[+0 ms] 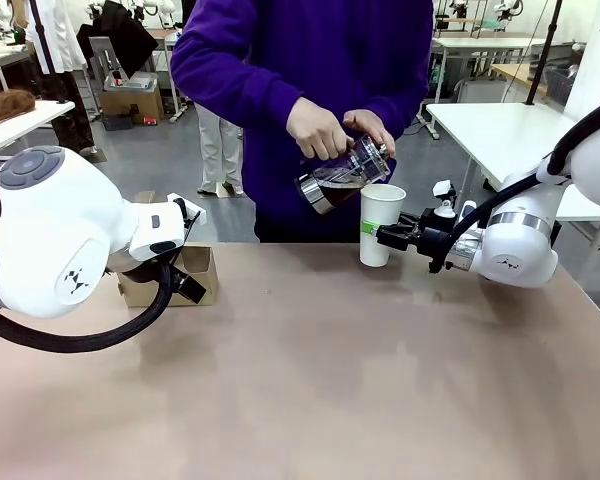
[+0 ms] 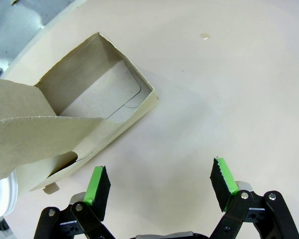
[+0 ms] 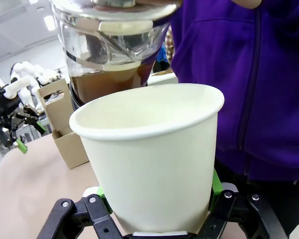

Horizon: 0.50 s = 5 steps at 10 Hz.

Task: Pour a drink into a cup and package it in a carrier.
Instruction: When a person places the Paper Cup Lid on the 600 ml Paper Cup , lift the 600 ml Paper Cup.

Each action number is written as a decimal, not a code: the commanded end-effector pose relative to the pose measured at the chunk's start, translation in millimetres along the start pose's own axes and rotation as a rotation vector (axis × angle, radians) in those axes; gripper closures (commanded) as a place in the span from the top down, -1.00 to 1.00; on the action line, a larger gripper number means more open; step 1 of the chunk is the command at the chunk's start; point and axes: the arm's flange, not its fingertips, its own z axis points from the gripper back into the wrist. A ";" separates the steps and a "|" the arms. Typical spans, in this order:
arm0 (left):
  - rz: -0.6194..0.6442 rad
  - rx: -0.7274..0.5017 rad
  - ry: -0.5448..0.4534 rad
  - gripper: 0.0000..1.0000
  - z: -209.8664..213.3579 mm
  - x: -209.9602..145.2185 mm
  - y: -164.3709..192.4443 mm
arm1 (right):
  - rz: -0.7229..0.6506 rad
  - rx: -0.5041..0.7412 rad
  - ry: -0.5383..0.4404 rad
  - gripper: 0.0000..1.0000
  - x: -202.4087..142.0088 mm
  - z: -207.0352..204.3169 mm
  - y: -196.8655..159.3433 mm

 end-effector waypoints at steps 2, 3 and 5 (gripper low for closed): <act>0.001 -0.002 -0.001 1.00 0.3 -0.1 0.0 | 0.004 -0.005 -0.009 0.60 3.5 -1.4 2.8; 0.001 -0.002 -0.001 1.00 0.3 -0.1 0.0 | 0.004 -0.005 -0.009 0.60 3.5 -1.4 2.8; 0.001 -0.002 -0.001 1.00 0.3 -0.1 0.0 | 0.004 -0.005 -0.009 0.60 3.5 -1.4 2.8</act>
